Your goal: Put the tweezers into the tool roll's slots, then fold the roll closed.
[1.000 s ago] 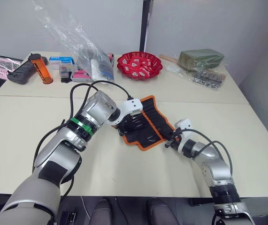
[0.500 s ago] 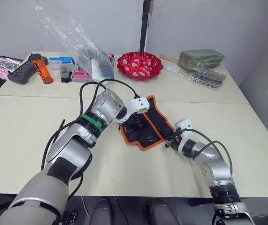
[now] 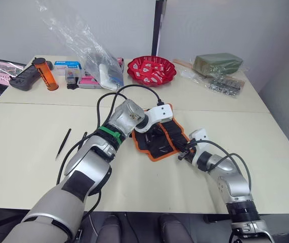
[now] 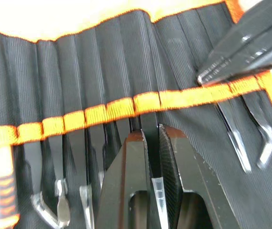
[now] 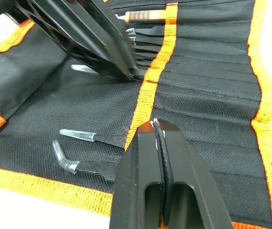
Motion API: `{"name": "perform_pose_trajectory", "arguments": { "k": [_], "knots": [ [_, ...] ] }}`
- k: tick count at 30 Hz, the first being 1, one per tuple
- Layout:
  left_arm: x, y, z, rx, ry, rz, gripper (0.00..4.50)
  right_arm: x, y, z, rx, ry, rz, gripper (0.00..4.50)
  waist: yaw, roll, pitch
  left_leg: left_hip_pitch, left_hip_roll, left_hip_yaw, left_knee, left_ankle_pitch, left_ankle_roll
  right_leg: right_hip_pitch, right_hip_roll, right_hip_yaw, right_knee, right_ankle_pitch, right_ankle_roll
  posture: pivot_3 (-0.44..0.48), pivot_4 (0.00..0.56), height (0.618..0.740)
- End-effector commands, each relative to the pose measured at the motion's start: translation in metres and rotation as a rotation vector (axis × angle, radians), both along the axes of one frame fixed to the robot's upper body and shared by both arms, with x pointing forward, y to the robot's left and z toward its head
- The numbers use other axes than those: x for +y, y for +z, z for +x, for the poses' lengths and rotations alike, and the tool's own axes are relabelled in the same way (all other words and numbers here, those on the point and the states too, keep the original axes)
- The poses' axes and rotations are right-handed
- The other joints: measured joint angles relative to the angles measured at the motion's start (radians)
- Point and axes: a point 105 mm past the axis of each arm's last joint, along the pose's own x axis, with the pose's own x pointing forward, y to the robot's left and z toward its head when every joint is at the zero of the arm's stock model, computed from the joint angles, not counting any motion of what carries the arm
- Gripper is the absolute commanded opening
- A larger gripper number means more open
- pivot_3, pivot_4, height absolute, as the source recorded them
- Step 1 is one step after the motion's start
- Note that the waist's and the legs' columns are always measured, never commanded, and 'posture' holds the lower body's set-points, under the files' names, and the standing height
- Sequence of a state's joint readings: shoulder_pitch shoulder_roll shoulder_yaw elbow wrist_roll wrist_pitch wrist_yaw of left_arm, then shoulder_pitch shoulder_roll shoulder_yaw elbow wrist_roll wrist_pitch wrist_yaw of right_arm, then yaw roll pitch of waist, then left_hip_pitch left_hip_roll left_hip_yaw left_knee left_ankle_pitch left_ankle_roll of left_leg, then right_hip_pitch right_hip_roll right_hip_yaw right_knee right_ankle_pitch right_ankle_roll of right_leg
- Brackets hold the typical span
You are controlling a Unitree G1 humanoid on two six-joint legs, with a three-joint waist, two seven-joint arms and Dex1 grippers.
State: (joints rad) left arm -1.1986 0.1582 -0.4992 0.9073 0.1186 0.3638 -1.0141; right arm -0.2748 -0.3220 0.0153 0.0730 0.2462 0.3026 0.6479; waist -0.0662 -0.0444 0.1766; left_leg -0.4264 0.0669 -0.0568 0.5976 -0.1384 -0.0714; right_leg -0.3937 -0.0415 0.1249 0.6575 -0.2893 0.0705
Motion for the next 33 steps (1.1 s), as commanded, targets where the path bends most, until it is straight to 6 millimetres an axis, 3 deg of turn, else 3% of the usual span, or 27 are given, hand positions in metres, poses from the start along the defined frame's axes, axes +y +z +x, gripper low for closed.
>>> {"name": "perform_pose_trajectory", "arguments": {
  "k": [1, 11, 12, 17, 20, 23, 28, 31, 33],
  "knots": [
    [-0.007, 0.010, 0.004, -0.063, -0.021, -0.044, 0.03, 0.005, -0.013, -0.007, 0.062, 0.018, -0.002, 0.00, 0.000, 0.000, 0.000, 0.000, 0.000, 0.000, 0.000, 0.000, 0.000, 0.000, 0.000, 0.000, 0.000, 0.000, 0.000, 0.000, 0.150, 0.729],
    [0.000, 0.015, 0.010, -0.057, 0.003, -0.086, 0.03, 0.006, -0.013, -0.006, 0.064, 0.021, -0.003, 0.00, 0.000, 0.000, 0.000, 0.001, 0.000, 0.000, 0.001, 0.000, 0.000, 0.002, 0.000, 0.000, 0.000, 0.000, 0.000, 0.000, 0.150, 0.729],
    [0.003, 0.017, 0.010, -0.047, 0.009, -0.097, 0.91, 0.006, -0.013, -0.006, 0.064, 0.022, -0.003, 0.00, -0.001, 0.000, 0.000, 0.001, 0.000, 0.000, 0.001, 0.000, 0.000, 0.002, 0.000, 0.000, 0.000, 0.000, 0.000, 0.000, 0.150, 0.729],
    [0.027, 0.024, 0.012, 0.007, 0.082, -0.175, 2.45, 0.007, -0.014, -0.003, 0.064, 0.022, 0.000, 0.00, -0.007, 0.000, 0.000, 0.001, 0.000, -0.001, 0.001, 0.000, 0.000, 0.001, 0.000, 0.000, 0.001, 0.000, 0.000, 0.000, 0.150, 0.729],
    [0.042, 0.043, 0.012, -0.025, 0.122, -0.273, 3.48, 0.009, -0.016, -0.003, 0.068, 0.027, 0.003, 0.00, -0.008, 0.000, 0.000, 0.002, 0.000, -0.001, 0.000, 0.000, 0.000, 0.001, 0.000, 0.000, 0.002, 0.000, 0.000, 0.000, 0.150, 0.729],
    [0.064, 0.065, 0.011, -0.061, 0.186, -0.379, 4.40, 0.011, -0.018, -0.004, 0.075, 0.036, 0.002, 0.00, -0.008, 0.000, 0.000, 0.002, 0.000, -0.001, 0.001, 0.000, 0.000, 0.001, 0.000, 0.000, 0.003, 0.000, 0.000, 0.000, 0.150, 0.729],
    [0.116, 0.090, -0.001, -0.143, 0.339, -0.547, 4.46, 0.011, -0.020, -0.002, 0.069, 0.039, -0.005, 0.00, -0.016, 0.001, 0.000, 0.003, 0.000, -0.001, 0.001, 0.000, 0.000, 0.002, 0.000, 0.000, 0.005, 0.000, 0.000, 0.000, 0.150, 0.729],
    [0.149, 0.097, -0.010, -0.216, 0.438, -0.610, 4.46, 0.010, -0.020, 0.000, 0.065, 0.044, -0.010, 0.00, -0.020, 0.001, -0.001, 0.005, 0.001, -0.001, 0.000, 0.000, 0.000, 0.003, 0.000, 0.000, 0.006, 0.000, 0.000, 0.000, 0.150, 0.729],
    [0.181, 0.098, -0.019, -0.262, 0.546, -0.670, 4.46, 0.010, -0.019, 0.002, 0.053, 0.049, -0.014, 0.00, -0.018, 0.001, -0.001, 0.005, 0.001, -0.001, 0.001, 0.000, 0.000, 0.003, 0.000, -0.001, 0.006, 0.000, 0.000, 0.000, 0.150, 0.729]
  ]
}}
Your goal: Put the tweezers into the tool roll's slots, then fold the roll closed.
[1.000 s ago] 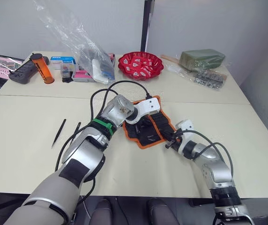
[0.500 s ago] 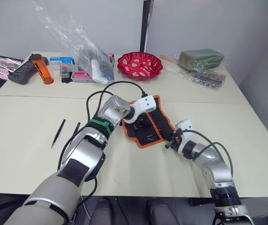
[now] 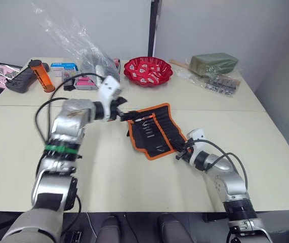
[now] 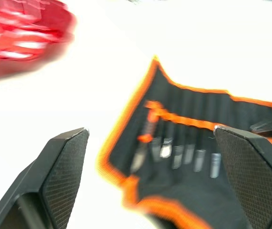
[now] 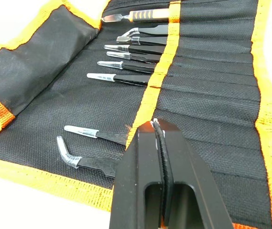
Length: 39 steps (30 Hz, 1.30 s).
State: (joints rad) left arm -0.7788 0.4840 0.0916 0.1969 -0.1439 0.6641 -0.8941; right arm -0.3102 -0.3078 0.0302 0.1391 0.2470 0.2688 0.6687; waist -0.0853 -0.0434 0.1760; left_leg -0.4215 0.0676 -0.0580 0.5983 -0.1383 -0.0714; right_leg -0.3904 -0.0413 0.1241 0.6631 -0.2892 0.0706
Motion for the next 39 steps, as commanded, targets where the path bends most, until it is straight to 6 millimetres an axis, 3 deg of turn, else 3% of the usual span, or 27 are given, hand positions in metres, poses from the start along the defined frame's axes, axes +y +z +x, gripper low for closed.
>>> {"name": "perform_pose_trajectory", "arguments": {
  "k": [1, 6, 10, 14, 20, 25, 33, 39],
  "knots": [
    [0.048, 0.023, -0.019, -0.116, 0.158, -0.102, 4.46, 0.003, -0.017, -0.003, 0.048, 0.024, -0.030, 0.00, 0.000, 0.000, 0.000, 0.000, 0.000, 0.000, 0.000, 0.000, 0.000, 0.001, 0.000, 0.000, 0.000, 0.000, 0.000, 0.000, 0.150, 0.729],
    [0.103, -0.003, -0.060, -0.054, 0.334, -0.107, 4.46, 0.002, -0.019, -0.002, 0.041, 0.040, -0.041, 0.00, -0.009, 0.000, 0.000, 0.002, 0.001, 0.000, -0.001, 0.000, 0.000, 0.001, 0.000, 0.000, 0.000, 0.000, -0.001, 0.000, 0.150, 0.729],
    [0.145, -0.036, -0.095, 0.007, 0.518, -0.083, 4.46, 0.004, -0.022, -0.001, 0.043, 0.055, -0.050, 0.00, -0.010, -0.001, -0.001, 0.002, 0.001, 0.001, 0.000, 0.000, 0.000, 0.002, -0.001, 0.000, -0.002, 0.000, -0.001, 0.000, 0.150, 0.729],
    [0.173, -0.045, -0.124, -0.035, 0.654, -0.159, 4.46, 0.007, -0.023, 0.000, 0.041, 0.073, -0.051, 0.00, -0.010, -0.002, -0.001, 0.003, 0.001, 0.001, 0.000, 0.000, 0.000, 0.002, 0.000, 0.000, -0.001, -0.001, -0.003, 0.000, 0.150, 0.729],
    [0.192, -0.062, -0.191, -0.083, 0.740, -0.175, 4.46, 0.012, -0.026, 0.002, 0.042, 0.102, -0.064, 0.00, -0.015, -0.005, -0.003, 0.007, 0.003, 0.004, -0.003, -0.001, -0.001, 0.002, -0.001, 0.000, -0.002, -0.002, -0.007, 0.000, 0.150, 0.729],
    [0.195, -0.075, -0.222, -0.071, 0.775, -0.172, 4.46, 0.015, -0.026, 0.004, 0.043, 0.124, -0.071, 0.00, -0.012, -0.010, -0.006, 0.009, 0.003, 0.005, -0.003, -0.002, -0.003, 0.003, -0.002, 0.000, -0.002, -0.007, -0.016, 0.000, 0.150, 0.729],
    [0.195, -0.084, -0.238, -0.066, 0.809, -0.200, 4.46, 0.017, -0.027, 0.005, 0.046, 0.145, -0.075, 0.00, -0.016, -0.012, -0.007, 0.012, 0.003, 0.005, -0.004, -0.006, -0.009, 0.002, -0.002, 0.001, -0.004, -0.009, -0.018, 0.000, 0.150, 0.729],
    [0.193, -0.082, -0.224, -0.053, 0.800, -0.238, 4.46, 0.016, -0.027, 0.004, 0.047, 0.145, -0.076, 0.00, -0.016, -0.012, -0.007, 0.013, 0.004, 0.006, -0.005, -0.006, -0.009, 0.001, -0.002, 0.001, -0.006, -0.009, -0.018, 0.000, 0.150, 0.729]
  ]
}}
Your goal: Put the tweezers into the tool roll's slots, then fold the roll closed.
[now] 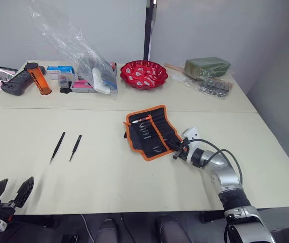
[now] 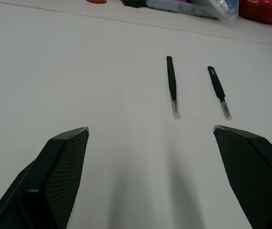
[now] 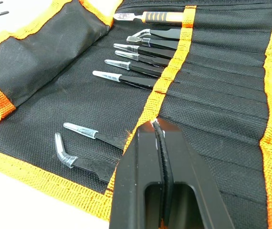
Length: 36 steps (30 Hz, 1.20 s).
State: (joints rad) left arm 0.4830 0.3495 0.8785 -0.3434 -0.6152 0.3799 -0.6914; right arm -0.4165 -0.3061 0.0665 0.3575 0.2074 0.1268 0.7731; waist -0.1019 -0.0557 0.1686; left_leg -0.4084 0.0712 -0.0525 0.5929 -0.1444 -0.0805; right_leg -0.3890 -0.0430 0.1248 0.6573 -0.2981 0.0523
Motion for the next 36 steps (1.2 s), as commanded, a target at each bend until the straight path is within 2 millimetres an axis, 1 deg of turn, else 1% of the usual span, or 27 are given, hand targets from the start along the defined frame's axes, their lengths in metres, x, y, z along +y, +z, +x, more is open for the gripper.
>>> {"name": "perform_pose_trajectory", "arguments": {
  "k": [1, 3, 5, 8, 10, 12, 15, 18, 19, 20, 21, 23, 24, 26, 28, 32, 33, 36],
  "knots": [
    [-0.006, 0.009, 0.018, -0.002, -0.020, 0.010, 4.46, 0.006, -0.018, -0.008, 0.063, 0.034, -0.040, 0.00, 0.001, 0.000, 0.000, 0.000, 0.000, 0.000, 0.000, 0.000, 0.000, 0.000, 0.000, 0.000, 0.000, 0.000, 0.000, 0.000, 0.150, 0.729],
    [-0.009, 0.009, 0.033, 0.037, -0.036, 0.019, 4.46, 0.005, -0.018, -0.007, 0.061, 0.027, -0.040, 0.00, 0.002, 0.000, 0.000, 0.000, 0.000, 0.000, 0.000, 0.000, 0.000, 0.000, 0.000, 0.000, 0.000, 0.000, 0.000, 0.000, 0.150, 0.729],
    [-0.014, 0.014, 0.048, 0.048, -0.042, 0.013, 4.46, 0.004, -0.018, -0.007, 0.058, 0.014, -0.035, 0.00, 0.002, 0.000, 0.000, 0.000, 0.000, 0.000, 0.000, 0.000, 0.000, 0.000, 0.000, 0.000, 0.000, 0.000, 0.000, 0.000, 0.150, 0.729],
    [-0.012, 0.018, 0.068, 0.078, -0.012, 0.022, 4.46, 0.004, -0.017, -0.008, 0.056, 0.004, -0.028, 0.00, 0.001, 0.000, 0.000, 0.000, 0.000, 0.000, 0.000, 0.000, 0.000, 0.001, 0.000, 0.000, 0.000, 0.000, 0.000, 0.000, 0.150, 0.729],
    [-0.016, 0.017, 0.079, 0.105, -0.026, 0.027, 4.46, 0.004, -0.017, -0.009, 0.055, 0.000, -0.026, 0.00, 0.000, 0.000, 0.000, -0.002, 0.000, 0.000, 0.000, 0.000, 0.000, 0.002, 0.000, 0.000, 0.002, 0.000, 0.001, 0.000, 0.150, 0.729],
    [-0.015, 0.013, 0.091, 0.150, -0.026, 0.054, 4.46, 0.004, -0.017, -0.010, 0.056, -0.005, -0.026, 0.00, 0.002, -0.001, -0.001, -0.002, 0.000, 0.000, -0.001, 0.000, 0.000, 0.002, 0.001, 0.000, 0.003, 0.001, 0.001, 0.000, 0.150, 0.729],
    [-0.015, 0.010, 0.106, 0.198, -0.028, 0.076, 4.46, 0.003, -0.018, -0.011, 0.054, -0.011, -0.040, 0.00, 0.003, -0.001, -0.001, -0.002, 0.000, 0.000, -0.002, 0.000, 0.001, 0.001, 0.001, 0.000, 0.003, 0.000, 0.001, 0.000, 0.150, 0.729],
    [-0.016, 0.003, 0.111, 0.249, -0.029, 0.090, 4.46, 0.002, -0.018, -0.011, 0.051, -0.019, -0.036, 0.00, 0.003, -0.001, -0.001, -0.002, 0.000, 0.000, -0.002, 0.000, 0.000, 0.001, 0.001, 0.000, 0.002, 0.000, 0.001, 0.000, 0.150, 0.729],
    [-0.014, -0.001, 0.112, 0.270, -0.009, 0.098, 4.20, 0.002, -0.018, -0.012, 0.051, -0.020, -0.035, 0.00, 0.003, -0.001, -0.001, -0.002, 0.000, 0.000, -0.002, 0.000, 0.000, 0.001, 0.001, 0.000, 0.002, 0.000, 0.001, 0.000, 0.150, 0.729],
    [-0.015, -0.005, 0.114, 0.292, -0.017, 0.112, 3.91, 0.002, -0.018, -0.012, 0.051, -0.022, -0.035, 0.00, 0.004, -0.001, -0.001, -0.002, 0.000, 0.000, -0.002, 0.000, 0.000, 0.001, 0.001, 0.000, 0.002, 0.000, 0.001, 0.000, 0.150, 0.729],
    [-0.016, -0.008, 0.116, 0.302, -0.024, 0.121, 3.71, 0.002, -0.018, -0.012, 0.052, -0.022, -0.036, 0.00, 0.005, -0.001, -0.001, -0.002, 0.000, 0.000, -0.003, 0.000, 0.000, 0.001, 0.001, 0.000, 0.002, 0.000, 0.001, 0.000, 0.150, 0.729],
    [-0.023, -0.011, 0.123, 0.296, -0.047, 0.111, 3.01, 0.003, -0.019, -0.013, 0.053, -0.021, -0.037, 0.00, 0.007, 0.001, 0.000, -0.002, 0.000, 0.000, -0.003, 0.000, 0.000, 0.001, 0.001, -0.001, 0.002, 0.000, 0.001, 0.000, 0.150, 0.729],
    [-0.026, -0.012, 0.125, 0.297, -0.056, 0.114, 2.74, 0.004, -0.018, -0.013, 0.053, -0.020, -0.036, 0.00, 0.008, 0.001, 0.000, -0.002, 0.000, 0.000, -0.003, 0.000, 0.000, 0.001, 0.001, 0.000, 0.002, 0.000, 0.001, 0.000, 0.150, 0.729],
    [-0.029, -0.012, 0.127, 0.292, -0.064, 0.120, 2.06, 0.005, -0.017, -0.013, 0.051, -0.019, -0.036, 0.00, 0.008, 0.001, 0.000, -0.001, 0.000, 0.000, -0.002, 0.000, -0.001, 0.001, 0.001, -0.001, 0.002, 0.000, 0.001, 0.000, 0.150, 0.729],
    [-0.028, -0.011, 0.128, 0.278, -0.050, 0.127, 1.38, 0.004, -0.016, -0.013, 0.049, -0.019, -0.038, 0.00, 0.009, 0.002, 0.000, -0.002, 0.000, 0.000, -0.002, 0.000, 0.000, 0.001, 0.000, 0.000, 0.002, 0.000, 0.001, 0.000, 0.150, 0.729],
    [-0.018, -0.007, 0.129, 0.252, -0.008, 0.163, 0.08, 0.004, -0.015, -0.011, 0.046, -0.018, -0.041, 0.00, 0.008, 0.002, 0.000, -0.002, 0.000, 0.000, -0.003, 0.000, 0.000, 0.001, 0.001, 0.000, 0.002, 0.000, 0.001, 0.000, 0.150, 0.729],
    [-0.018, -0.001, 0.130, 0.227, -0.007, 0.163, 0.01, 0.004, -0.015, -0.011, 0.046, -0.016, -0.041, 0.00, 0.008, 0.002, 0.000, -0.002, 0.000, 0.000, -0.003, 0.000, 0.000, 0.001, 0.001, 0.000, 0.002, 0.000, 0.001, 0.000, 0.150, 0.729],
    [-0.019, 0.018, 0.134, 0.140, -0.004, 0.160, 0.01, 0.005, -0.015, -0.010, 0.045, -0.012, -0.041, 0.00, 0.008, 0.002, 0.000, -0.002, 0.000, 0.000, -0.003, 0.000, 0.000, 0.001, 0.001, -0.001, 0.002, 0.000, 0.001, 0.000, 0.150, 0.729]
  ]
}}
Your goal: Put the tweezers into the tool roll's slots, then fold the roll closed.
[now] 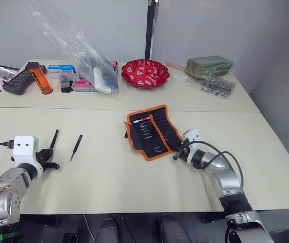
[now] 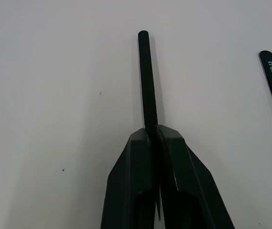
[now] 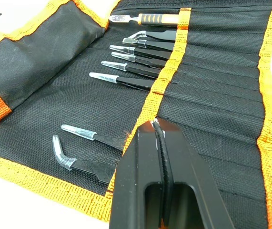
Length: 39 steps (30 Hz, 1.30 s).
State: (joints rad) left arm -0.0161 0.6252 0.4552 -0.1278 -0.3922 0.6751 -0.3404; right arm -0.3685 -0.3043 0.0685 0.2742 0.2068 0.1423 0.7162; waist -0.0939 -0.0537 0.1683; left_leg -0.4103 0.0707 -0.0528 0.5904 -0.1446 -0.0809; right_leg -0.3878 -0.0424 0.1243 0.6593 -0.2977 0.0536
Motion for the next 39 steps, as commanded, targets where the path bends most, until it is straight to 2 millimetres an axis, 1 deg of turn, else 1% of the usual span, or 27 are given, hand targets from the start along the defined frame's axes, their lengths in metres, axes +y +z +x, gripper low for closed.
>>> {"name": "perform_pose_trajectory", "arguments": {
  "k": [1, 5, 7, 8, 9, 10, 13, 16, 18, 21, 25, 27, 29, 34, 36, 39],
  "knots": [
    [-0.001, 0.029, 0.006, -0.122, -0.013, 0.013, 0.01, 0.006, -0.017, -0.005, 0.069, 0.031, -0.040, 0.00, -0.001, -0.001, 0.000, 0.000, 0.000, 0.000, 0.000, 0.000, 0.000, 0.000, 0.000, 0.000, 0.000, 0.000, 0.000, 0.000, 0.150, 0.729],
    [-0.007, 0.047, 0.011, -0.181, -0.050, 0.016, 0.01, 0.007, -0.017, -0.005, 0.069, 0.033, -0.040, 0.00, -0.002, -0.001, 0.000, 0.000, 0.000, 0.000, 0.000, 0.000, 0.000, 0.000, 0.000, 0.000, 0.000, 0.000, 0.000, 0.000, 0.150, 0.729],
    [-0.016, 0.060, 0.016, -0.219, -0.098, 0.015, 0.01, 0.007, -0.017, -0.005, 0.069, 0.033, -0.040, 0.00, -0.003, -0.001, 0.000, 0.000, 0.000, 0.000, 0.000, 0.000, 0.000, 0.000, 0.000, 0.000, 0.000, 0.000, 0.000, 0.000, 0.150, 0.729],
    [-0.027, 0.069, 0.019, -0.244, -0.158, 0.013, 0.01, 0.007, -0.017, -0.005, 0.069, 0.033, -0.040, 0.00, -0.002, -0.001, 0.000, -0.001, 0.000, 0.000, 0.000, 0.000, 0.000, 0.000, 0.000, 0.000, 0.000, 0.000, 0.000, 0.000, 0.150, 0.729],
    [-0.043, 0.078, 0.023, -0.263, -0.248, 0.002, 0.01, 0.007, -0.017, -0.005, 0.069, 0.032, -0.039, 0.00, -0.002, -0.001, 0.001, -0.001, 0.000, 0.000, 0.000, 0.000, 0.000, 0.000, 0.000, 0.000, 0.000, 0.000, 0.001, 0.000, 0.150, 0.729],
    [-0.056, 0.083, 0.025, -0.263, -0.321, -0.018, 0.01, 0.008, -0.017, -0.005, 0.069, 0.032, -0.039, 0.00, -0.001, -0.002, 0.001, -0.001, 0.000, 0.000, 0.000, 0.000, 0.000, 0.000, 0.000, 0.000, 0.000, 0.000, 0.001, 0.000, 0.150, 0.729],
    [-0.093, 0.091, 0.028, -0.205, -0.553, 0.006, 0.01, 0.009, -0.018, -0.005, 0.070, 0.031, -0.036, 0.00, -0.003, -0.002, 0.001, -0.002, 0.000, 0.000, 0.000, 0.000, 0.000, -0.001, 0.000, 0.000, -0.001, 0.000, 0.001, 0.000, 0.150, 0.729],
    [-0.128, 0.098, 0.029, -0.142, -0.779, 0.076, 0.01, 0.010, -0.018, -0.004, 0.070, 0.028, -0.033, 0.00, -0.006, -0.001, 0.002, -0.002, 0.000, 0.000, 0.000, 0.000, 0.000, -0.001, 0.000, 0.000, -0.001, 0.001, 0.001, 0.000, 0.150, 0.729],
    [-0.149, 0.098, 0.030, -0.086, -0.920, 0.133, 0.01, 0.010, -0.018, -0.004, 0.071, 0.020, -0.030, 0.00, -0.007, 0.000, 0.002, -0.002, 0.000, 0.000, 0.000, 0.000, 0.000, -0.001, 0.000, 0.000, -0.001, 0.002, 0.003, 0.000, 0.150, 0.729],
    [-0.173, 0.095, 0.032, -0.020, -1.072, 0.219, 0.01, 0.009, -0.021, -0.006, 0.074, 0.014, -0.037, 0.00, -0.006, 0.000, 0.003, -0.003, 0.000, 0.000, 0.000, 0.003, 0.005, -0.002, 0.001, 0.000, -0.002, 0.002, 0.004, 0.000, 0.150, 0.729],
    [-0.202, 0.091, 0.041, 0.052, -1.227, 0.293, 0.01, 0.007, -0.023, -0.009, 0.078, -0.002, -0.035, 0.00, -0.006, 0.000, 0.003, -0.004, 0.000, -0.001, 0.000, 0.004, 0.007, -0.002, 0.001, 0.000, -0.003, 0.002, 0.004, 0.000, 0.150, 0.729],
    [-0.215, 0.087, 0.046, 0.088, -1.280, 0.329, 0.01, 0.005, -0.023, -0.010, 0.078, -0.013, -0.034, 0.00, -0.001, 0.001, 0.004, -0.005, -0.001, -0.002, 0.000, 0.005, 0.007, -0.002, 0.001, 0.000, -0.002, 0.003, 0.008, 0.000, 0.150, 0.729],
    [-0.222, 0.084, 0.051, 0.121, -1.310, 0.337, 0.01, 0.004, -0.023, -0.011, 0.078, -0.024, -0.032, 0.00, -0.001, 0.002, 0.004, -0.006, -0.001, -0.002, 0.000, 0.005, 0.007, -0.002, 0.001, 0.000, -0.002, 0.003, 0.009, 0.000, 0.150, 0.729],
    [-0.229, 0.072, 0.069, 0.201, -1.315, 0.395, 0.01, 0.002, -0.026, -0.017, 0.092, -0.034, -0.033, 0.00, 0.001, 0.005, 0.006, -0.007, -0.001, -0.002, -0.001, 0.004, 0.009, -0.003, 0.001, 0.000, -0.002, 0.002, 0.011, 0.000, 0.150, 0.729],
    [-0.234, 0.069, 0.076, 0.219, -1.320, 0.414, 0.01, 0.001, -0.027, -0.019, 0.095, -0.043, -0.037, 0.00, 0.004, 0.005, 0.006, -0.008, -0.001, -0.003, -0.001, 0.004, 0.009, -0.003, 0.001, -0.001, -0.002, 0.002, 0.012, 0.000, 0.150, 0.729],
    [-0.243, 0.065, 0.081, 0.235, -1.341, 0.438, 0.01, 0.000, -0.027, -0.020, 0.094, -0.062, -0.035, 0.00, 0.008, 0.005, 0.006, -0.011, -0.002, -0.003, 0.000, 0.004, 0.009, -0.004, 0.001, 0.000, -0.003, 0.002, 0.012, 0.000, 0.150, 0.729]
  ]
}}
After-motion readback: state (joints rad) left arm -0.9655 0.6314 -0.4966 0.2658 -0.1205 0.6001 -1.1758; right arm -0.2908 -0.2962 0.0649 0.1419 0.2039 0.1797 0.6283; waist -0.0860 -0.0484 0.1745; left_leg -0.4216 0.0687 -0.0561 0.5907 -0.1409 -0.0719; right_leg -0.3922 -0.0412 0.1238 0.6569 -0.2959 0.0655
